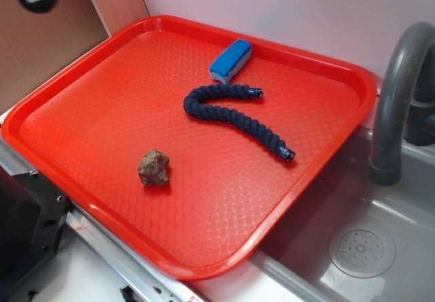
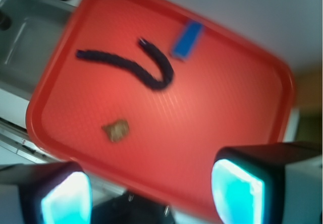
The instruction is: Grab the blue rope.
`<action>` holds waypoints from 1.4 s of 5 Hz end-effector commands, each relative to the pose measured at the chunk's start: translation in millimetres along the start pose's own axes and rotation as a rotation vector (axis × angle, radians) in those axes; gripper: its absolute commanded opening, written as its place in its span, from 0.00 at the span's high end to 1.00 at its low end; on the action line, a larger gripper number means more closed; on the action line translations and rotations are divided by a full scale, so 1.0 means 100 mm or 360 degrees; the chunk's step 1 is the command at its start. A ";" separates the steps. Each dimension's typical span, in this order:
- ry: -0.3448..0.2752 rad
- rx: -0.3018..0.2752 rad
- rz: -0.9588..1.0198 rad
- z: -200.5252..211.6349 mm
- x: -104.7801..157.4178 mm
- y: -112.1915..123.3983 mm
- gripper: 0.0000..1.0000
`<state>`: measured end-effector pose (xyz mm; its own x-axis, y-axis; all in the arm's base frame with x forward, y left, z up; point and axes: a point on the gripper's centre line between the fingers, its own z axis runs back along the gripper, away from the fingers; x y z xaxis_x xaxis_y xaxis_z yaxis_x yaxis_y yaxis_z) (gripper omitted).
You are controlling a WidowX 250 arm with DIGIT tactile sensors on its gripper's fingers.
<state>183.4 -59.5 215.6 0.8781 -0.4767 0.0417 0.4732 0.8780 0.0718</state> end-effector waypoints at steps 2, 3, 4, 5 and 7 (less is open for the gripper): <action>0.0158 0.0191 -0.1250 -0.76 0.81 -0.41 0.00; 0.0273 0.0172 -0.1464 -1.19 0.94 -0.36 0.00; 0.0352 0.0123 -0.1577 -1.45 0.94 -0.36 0.00; 0.0416 0.0111 -0.1614 -1.76 0.90 -0.32 0.00; 0.0433 0.0132 -0.1615 -2.01 0.84 -0.31 0.00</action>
<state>269.8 -118.0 14.5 0.0553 -0.9478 -0.3139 0.9981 0.0607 -0.0075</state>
